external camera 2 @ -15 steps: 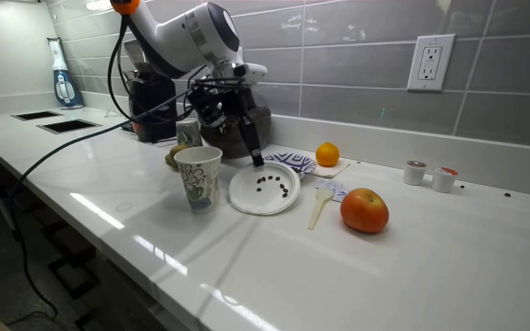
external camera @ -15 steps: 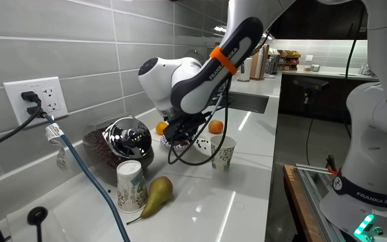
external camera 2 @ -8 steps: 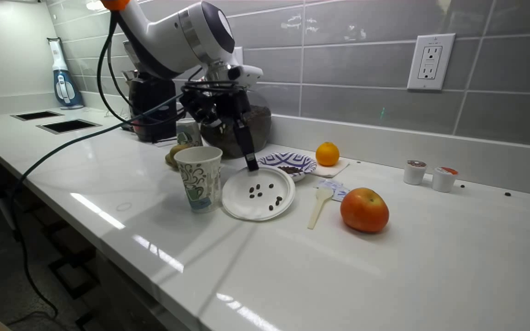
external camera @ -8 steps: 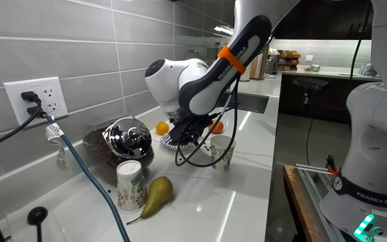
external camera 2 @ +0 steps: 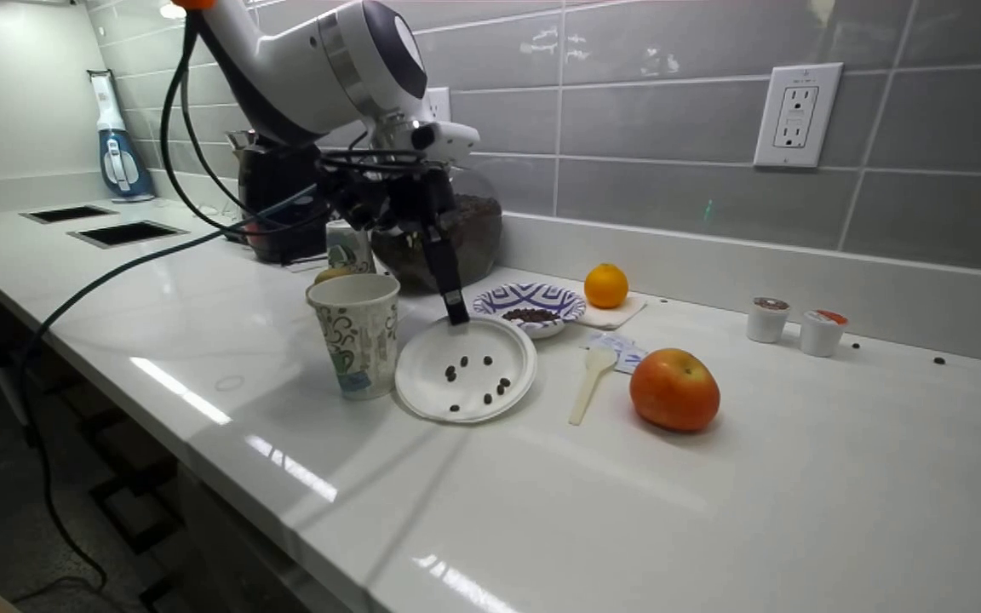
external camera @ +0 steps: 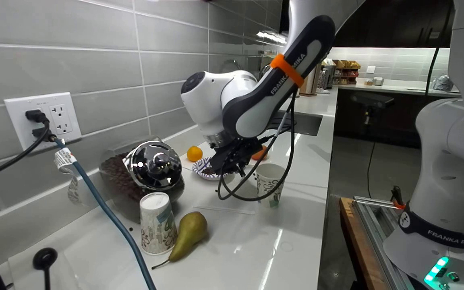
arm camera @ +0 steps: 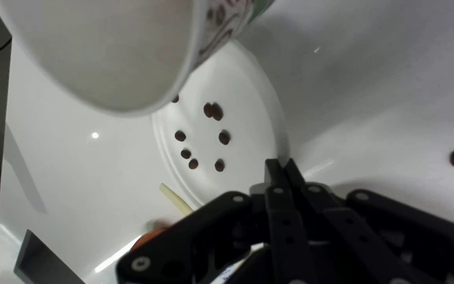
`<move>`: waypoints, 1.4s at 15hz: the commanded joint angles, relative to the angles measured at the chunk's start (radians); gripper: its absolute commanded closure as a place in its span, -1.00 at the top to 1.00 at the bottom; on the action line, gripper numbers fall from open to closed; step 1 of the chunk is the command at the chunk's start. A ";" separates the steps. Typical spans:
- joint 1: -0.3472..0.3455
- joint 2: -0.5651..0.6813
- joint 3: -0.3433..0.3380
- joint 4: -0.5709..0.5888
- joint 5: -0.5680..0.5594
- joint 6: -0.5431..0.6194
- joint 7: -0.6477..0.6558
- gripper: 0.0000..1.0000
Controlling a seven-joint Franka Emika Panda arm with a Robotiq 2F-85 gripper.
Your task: Move the bowl backwards, then move the white plate to the left
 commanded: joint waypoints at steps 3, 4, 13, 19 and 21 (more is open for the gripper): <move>-0.019 -0.034 0.012 -0.049 -0.031 0.018 0.035 -0.06; -0.021 -0.036 0.013 -0.051 -0.031 0.019 0.033 0.06; -0.009 -0.132 0.014 -0.090 -0.194 0.006 0.093 1.00; -0.031 -0.312 0.080 -0.216 -0.495 0.069 0.125 1.00; -0.032 -0.392 0.111 -0.266 -0.566 0.087 0.124 1.00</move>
